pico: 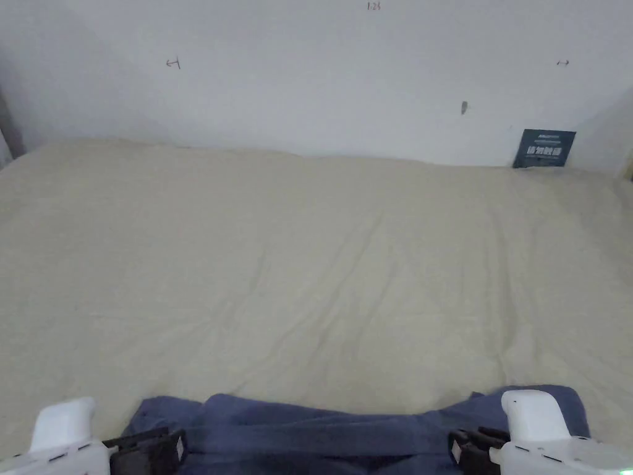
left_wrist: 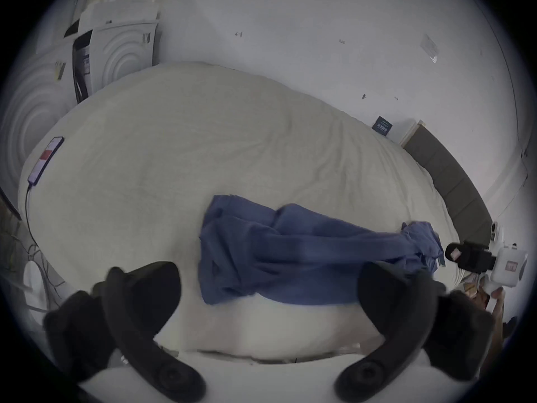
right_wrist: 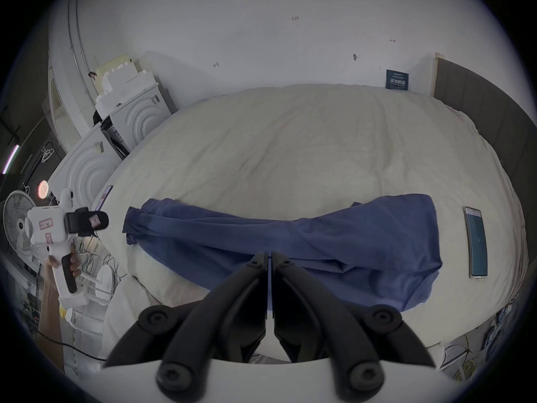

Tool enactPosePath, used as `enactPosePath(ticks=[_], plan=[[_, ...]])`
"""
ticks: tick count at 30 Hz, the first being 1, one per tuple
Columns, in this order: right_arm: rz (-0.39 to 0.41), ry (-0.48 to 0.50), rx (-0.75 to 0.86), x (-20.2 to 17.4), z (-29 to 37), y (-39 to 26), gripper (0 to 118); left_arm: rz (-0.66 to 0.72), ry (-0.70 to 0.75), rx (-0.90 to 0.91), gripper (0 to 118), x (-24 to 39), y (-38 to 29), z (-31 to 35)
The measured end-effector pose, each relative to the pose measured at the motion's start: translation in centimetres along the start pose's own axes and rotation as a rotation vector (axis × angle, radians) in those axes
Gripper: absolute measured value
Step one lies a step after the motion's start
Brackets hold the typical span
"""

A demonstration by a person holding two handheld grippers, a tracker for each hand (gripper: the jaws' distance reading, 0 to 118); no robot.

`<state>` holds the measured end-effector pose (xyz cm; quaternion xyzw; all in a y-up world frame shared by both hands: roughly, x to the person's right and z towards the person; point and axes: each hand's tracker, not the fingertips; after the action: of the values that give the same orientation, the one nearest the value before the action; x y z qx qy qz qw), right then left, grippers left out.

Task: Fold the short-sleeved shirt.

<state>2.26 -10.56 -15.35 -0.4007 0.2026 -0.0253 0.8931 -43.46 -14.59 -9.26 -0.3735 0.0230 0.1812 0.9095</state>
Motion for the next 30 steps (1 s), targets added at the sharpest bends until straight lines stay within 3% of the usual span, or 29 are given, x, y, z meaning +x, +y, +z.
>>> enactPosePath(ticks=[1, 4, 12, 15, 18, 22, 24, 25, 26, 28, 30], plan=[[0.008, 0.001, -0.007, -0.3, -0.2, 0.1, 7, 0.019, -0.027, 0.058, 111, -0.4, 0.3, -0.2], [0.026, 0.007, -0.029, -1.4, -1.0, 0.1, 7, 0.017, 0.032, -0.004, 112, -1.7, 1.2, -2.0], [0.058, 0.025, -0.078, -3.3, -2.7, 0.5, 7, 0.08, 0.019, -0.098, 112, -3.9, 0.8, -6.9], [0.058, 0.027, -0.088, -3.5, -3.1, 0.6, 7, 0.116, -0.045, -0.174, 102, -3.8, -0.1, -8.6], [0.055, 0.028, -0.098, -3.5, -3.5, 0.7, 7, 0.022, 0.061, -0.145, 100, -2.1, -0.7, -9.4], [0.045, 0.029, -0.108, -3.4, -3.7, 0.4, 7, -0.014, 0.158, -0.148, 78, -1.0, -0.5, -9.0], [0.044, 0.033, -0.118, -3.2, -3.9, 0.3, 7, 0.002, 0.144, -0.135, 58, -1.1, -0.4, -8.7], [0.045, 0.025, -0.121, -3.2, -3.9, 0.1, 7, -0.011, 0.154, -0.136, 43, -0.8, -0.3, -8.6], [0.048, 0.024, -0.125, -3.1, -3.9, 0.0, 7, -0.02, 0.159, -0.133, 17, -0.5, -0.2, -8.5], [0.041, 0.023, -0.126, -2.8, -3.7, -0.3, 7, 0.0, 0.065, -0.134, 13, -0.5, 0.2, -8.3], [0.02, 0.024, -0.126, -2.3, -3.4, -0.5, 7, -0.016, 0.1, -0.139, 13, 0.5, 0.0, -8.6]])
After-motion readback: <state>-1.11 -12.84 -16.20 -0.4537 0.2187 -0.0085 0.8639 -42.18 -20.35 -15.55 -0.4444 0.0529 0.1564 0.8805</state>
